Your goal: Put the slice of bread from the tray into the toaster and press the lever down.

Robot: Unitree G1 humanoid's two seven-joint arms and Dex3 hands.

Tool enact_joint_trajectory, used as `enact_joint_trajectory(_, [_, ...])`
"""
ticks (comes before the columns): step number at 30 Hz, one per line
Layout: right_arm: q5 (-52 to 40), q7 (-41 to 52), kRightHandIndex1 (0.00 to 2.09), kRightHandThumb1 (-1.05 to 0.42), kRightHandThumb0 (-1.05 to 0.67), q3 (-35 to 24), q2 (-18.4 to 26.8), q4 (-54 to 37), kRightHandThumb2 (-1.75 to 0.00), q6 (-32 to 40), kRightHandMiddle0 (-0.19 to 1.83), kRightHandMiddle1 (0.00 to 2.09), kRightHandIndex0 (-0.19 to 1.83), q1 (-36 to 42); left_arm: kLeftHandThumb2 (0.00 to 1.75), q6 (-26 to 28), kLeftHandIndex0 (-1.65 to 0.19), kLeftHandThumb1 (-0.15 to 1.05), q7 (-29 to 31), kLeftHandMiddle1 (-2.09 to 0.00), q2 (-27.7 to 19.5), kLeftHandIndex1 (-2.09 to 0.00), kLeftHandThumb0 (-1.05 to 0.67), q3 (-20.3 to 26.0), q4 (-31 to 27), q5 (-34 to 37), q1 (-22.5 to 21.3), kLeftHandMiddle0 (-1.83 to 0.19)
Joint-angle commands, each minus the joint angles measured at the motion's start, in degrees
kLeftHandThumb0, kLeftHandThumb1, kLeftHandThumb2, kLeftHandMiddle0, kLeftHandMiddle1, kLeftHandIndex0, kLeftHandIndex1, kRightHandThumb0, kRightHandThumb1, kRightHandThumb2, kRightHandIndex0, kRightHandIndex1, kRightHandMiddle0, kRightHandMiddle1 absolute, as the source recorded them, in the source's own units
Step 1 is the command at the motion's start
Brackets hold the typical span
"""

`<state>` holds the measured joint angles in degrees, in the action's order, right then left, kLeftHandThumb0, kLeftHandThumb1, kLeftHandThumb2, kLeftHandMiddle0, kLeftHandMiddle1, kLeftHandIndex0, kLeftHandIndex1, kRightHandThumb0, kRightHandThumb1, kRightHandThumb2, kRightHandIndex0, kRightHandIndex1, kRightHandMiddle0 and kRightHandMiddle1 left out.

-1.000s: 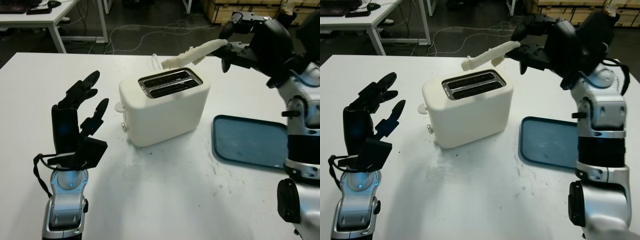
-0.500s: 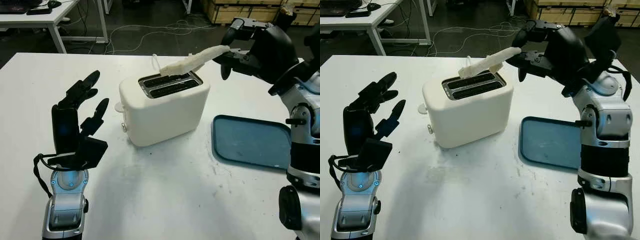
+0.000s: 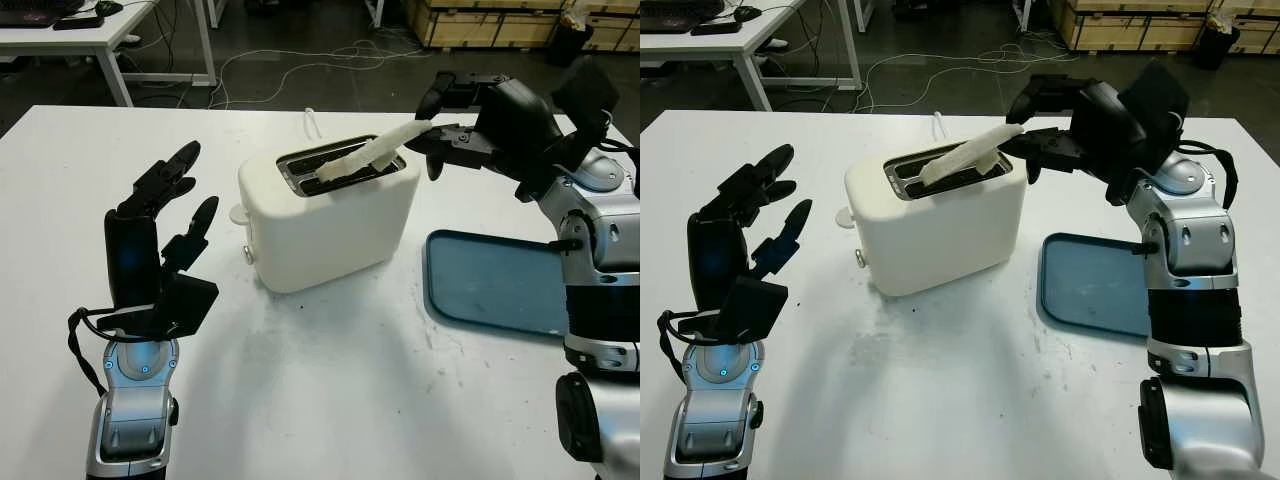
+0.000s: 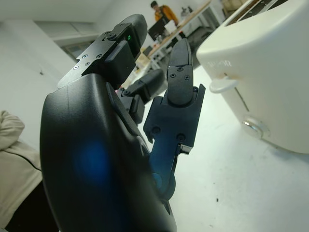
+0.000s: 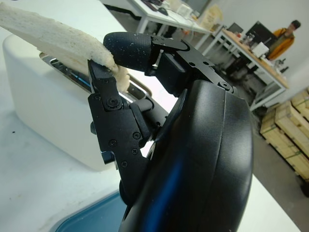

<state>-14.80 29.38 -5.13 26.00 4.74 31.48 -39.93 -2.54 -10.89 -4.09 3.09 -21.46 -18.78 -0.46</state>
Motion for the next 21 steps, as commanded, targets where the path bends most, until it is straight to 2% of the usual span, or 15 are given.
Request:
enact_joint_trajectory(1, [-0.23, -0.59, 1.51, -0.92, -0.38, 0.1, -0.23, -0.19, -0.09, 1.58, 1.0, 1.25, 1.1, -0.85, 0.21, -0.26, -0.69, 0.92, -0.08, -0.8, -0.11, -0.01, -0.38, 0.0, -0.22, -0.33, -0.05, -0.44])
enact_joint_trajectory(4, [0.38, -0.54, 1.49, -0.92, -0.4, 0.52, 0.11, -0.38, -0.08, 1.16, 1.03, 1.21, 1.12, -0.73, 0.21, -0.27, -0.68, 0.92, -0.19, -0.8, -0.07, -0.01, -0.39, 0.03, -0.24, -0.4, 0.05, -0.44])
enact_joint_trajectory(10, [-0.17, 0.64, 1.63, -0.92, -0.35, 0.14, 0.71, -0.24, -0.16, 0.7, 0.94, 1.42, 1.05, -0.9, 0.22, 0.14, -0.68, 0.92, 0.32, -0.8, 0.13, -0.01, -0.4, 0.1, -0.63, 0.55, 0.22, -0.43])
enact_joint_trajectory(13, [-0.06, 0.85, 1.65, -0.92, -0.34, 0.09, 0.73, 0.02, -0.16, 0.69, 0.91, 1.46, 1.03, -1.17, 0.21, 0.02, -0.68, 0.92, -0.17, -0.8, 0.37, -0.01, -0.39, -0.05, -0.52, 0.05, 0.1, -0.43])
enact_joint_trajectory(21, [4.1, -0.36, 1.45, -0.92, -0.41, 3.13, 1.59, 1.51, -0.07, 2.57, 1.0, 1.24, 1.08, -3.74, 0.21, -0.22, -0.68, 0.92, -0.09, -0.8, 0.08, -0.01, -0.41, 0.07, -0.49, -0.24, 0.16, -0.44])
